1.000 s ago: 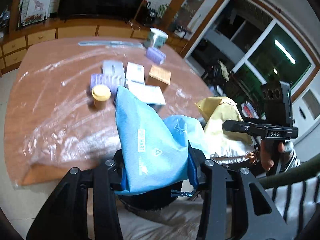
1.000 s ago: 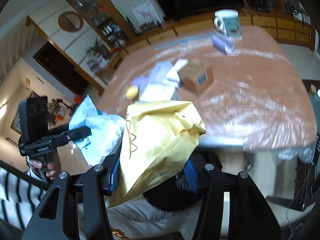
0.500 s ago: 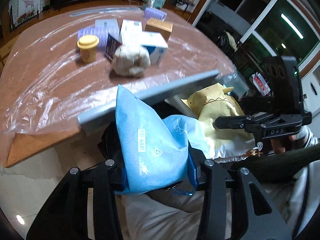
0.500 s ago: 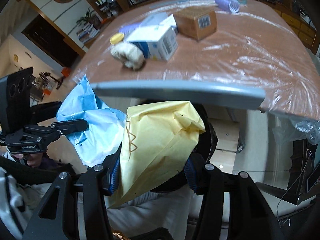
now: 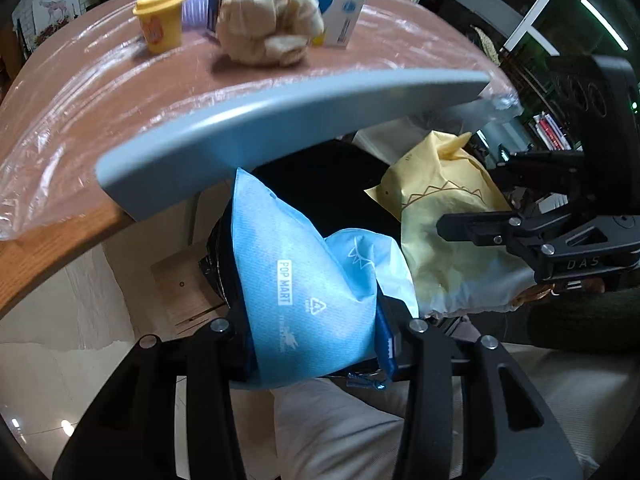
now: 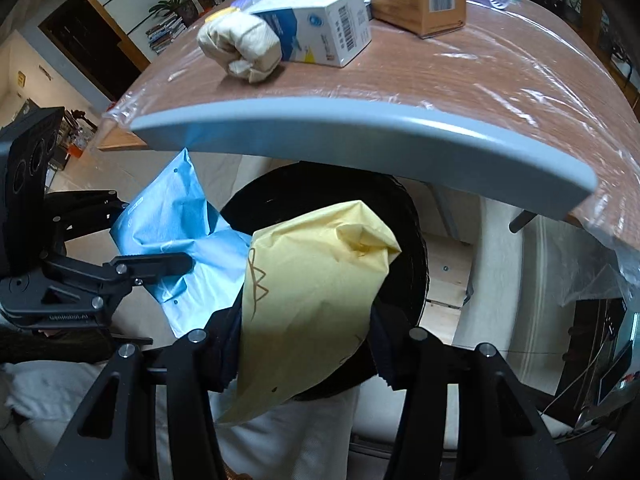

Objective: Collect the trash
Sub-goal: 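Open both tools to drop the bags into the black bin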

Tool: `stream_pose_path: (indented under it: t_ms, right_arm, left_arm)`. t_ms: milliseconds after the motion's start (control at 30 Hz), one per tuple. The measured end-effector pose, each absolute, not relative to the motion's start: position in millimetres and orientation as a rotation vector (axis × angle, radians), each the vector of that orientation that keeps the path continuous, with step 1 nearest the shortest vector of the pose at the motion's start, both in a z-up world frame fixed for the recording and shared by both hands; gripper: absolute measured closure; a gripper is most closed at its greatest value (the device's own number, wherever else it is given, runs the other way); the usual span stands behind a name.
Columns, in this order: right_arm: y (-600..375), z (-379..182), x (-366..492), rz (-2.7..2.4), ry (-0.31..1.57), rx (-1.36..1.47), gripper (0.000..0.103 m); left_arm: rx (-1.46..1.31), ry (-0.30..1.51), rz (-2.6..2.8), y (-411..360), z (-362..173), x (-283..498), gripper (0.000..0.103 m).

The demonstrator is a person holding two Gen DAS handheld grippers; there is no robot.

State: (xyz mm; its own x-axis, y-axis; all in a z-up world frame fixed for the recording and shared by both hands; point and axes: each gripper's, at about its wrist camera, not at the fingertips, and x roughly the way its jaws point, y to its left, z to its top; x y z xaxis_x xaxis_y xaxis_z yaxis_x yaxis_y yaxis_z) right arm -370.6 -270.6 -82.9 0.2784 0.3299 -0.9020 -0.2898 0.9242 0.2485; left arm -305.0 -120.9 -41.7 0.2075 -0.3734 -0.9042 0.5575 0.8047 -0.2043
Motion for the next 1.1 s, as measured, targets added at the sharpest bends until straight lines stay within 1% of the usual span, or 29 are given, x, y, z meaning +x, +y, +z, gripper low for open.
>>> stream_pose_path:
  t_ms: [333, 533, 1100]
  right_arm:
    - [-257, -111, -361, 0.391, 1.241, -0.068, 0.053]
    - [-253, -120, -356, 0.361, 1.253, -0.096, 0.053]
    - [-252, -119, -351, 0.328, 1.261, -0.109, 0.053]
  left_arm:
    - [0.203, 1.227, -0.605, -117, -62, -298, 0.058]
    - [0.244, 1.222, -0.588, -133, -69, -292, 0.058]
    - [0.281, 1.218, -0.560, -137, -75, -289, 0.058]
